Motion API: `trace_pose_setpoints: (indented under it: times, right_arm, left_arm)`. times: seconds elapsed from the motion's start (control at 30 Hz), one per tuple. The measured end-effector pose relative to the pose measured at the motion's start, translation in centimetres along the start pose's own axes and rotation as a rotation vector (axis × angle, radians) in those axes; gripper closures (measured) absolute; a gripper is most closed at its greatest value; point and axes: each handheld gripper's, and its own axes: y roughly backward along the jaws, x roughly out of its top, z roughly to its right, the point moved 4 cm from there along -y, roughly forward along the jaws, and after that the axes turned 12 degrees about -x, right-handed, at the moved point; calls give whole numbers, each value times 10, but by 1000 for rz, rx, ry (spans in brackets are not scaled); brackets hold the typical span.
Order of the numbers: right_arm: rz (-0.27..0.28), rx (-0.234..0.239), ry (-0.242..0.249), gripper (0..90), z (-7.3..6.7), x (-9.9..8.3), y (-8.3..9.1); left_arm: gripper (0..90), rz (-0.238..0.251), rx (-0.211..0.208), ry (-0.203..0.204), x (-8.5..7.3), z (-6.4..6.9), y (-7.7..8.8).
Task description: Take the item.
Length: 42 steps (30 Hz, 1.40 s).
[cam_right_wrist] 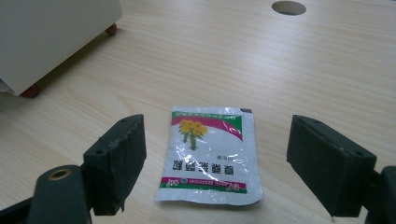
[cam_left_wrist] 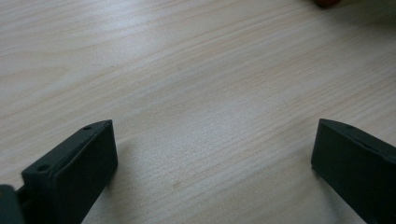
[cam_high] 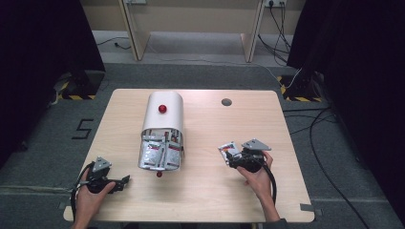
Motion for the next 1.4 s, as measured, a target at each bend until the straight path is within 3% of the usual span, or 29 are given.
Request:
trace_pose_setpoints:
  times: [0.5,1.4]
  right_arm:
    - [6,21,46,182,-9,-8,14]
    - [44,15,33,181,-3,-27,36]
  left_arm:
    - [0,1,0,1,0,0,0]
    - [0,1,1,1,-1,0,1]
